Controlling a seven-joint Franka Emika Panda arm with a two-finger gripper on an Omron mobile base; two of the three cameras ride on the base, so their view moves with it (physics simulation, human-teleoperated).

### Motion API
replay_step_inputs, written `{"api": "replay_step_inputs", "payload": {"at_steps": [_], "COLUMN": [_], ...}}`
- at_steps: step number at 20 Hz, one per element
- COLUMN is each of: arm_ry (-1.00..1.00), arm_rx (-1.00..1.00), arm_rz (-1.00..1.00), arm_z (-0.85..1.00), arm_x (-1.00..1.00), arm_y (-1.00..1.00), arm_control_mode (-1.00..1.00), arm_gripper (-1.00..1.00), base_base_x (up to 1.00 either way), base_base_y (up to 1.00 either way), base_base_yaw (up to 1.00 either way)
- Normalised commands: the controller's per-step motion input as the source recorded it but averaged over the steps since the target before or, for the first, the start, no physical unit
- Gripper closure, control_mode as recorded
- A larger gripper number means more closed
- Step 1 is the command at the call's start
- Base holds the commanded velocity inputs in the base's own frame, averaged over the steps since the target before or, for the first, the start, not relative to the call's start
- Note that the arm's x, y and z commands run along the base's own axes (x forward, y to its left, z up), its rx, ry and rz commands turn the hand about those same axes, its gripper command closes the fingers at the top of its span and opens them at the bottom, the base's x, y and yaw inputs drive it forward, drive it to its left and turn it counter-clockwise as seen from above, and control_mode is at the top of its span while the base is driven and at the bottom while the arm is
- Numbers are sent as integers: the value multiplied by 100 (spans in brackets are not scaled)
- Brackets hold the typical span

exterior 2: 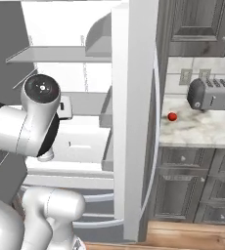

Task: Place the liquor on the top shelf of the fridge to keep it out of children's reach, and place the orange and tomato on lower shelves for easy access.

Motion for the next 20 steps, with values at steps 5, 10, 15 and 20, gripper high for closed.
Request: {"api": "replay_step_inputs", "payload": {"at_steps": [5, 10, 15, 20], "arm_ry": [0, 0, 0, -1], "arm_rx": [0, 0, 0, 0], "arm_rz": [0, 0, 0, 0], "arm_z": [0, 0, 0, 0], "arm_x": [0, 0, 0, 40], "arm_y": [0, 0, 0, 0], "arm_control_mode": [100, 100, 100, -100], "arm_gripper": [100, 100, 100, 100], "base_base_x": [58, 52, 53, 11], "base_base_y": [46, 55, 26, 0], "base_base_yaw": [0, 0, 0, 0]}}
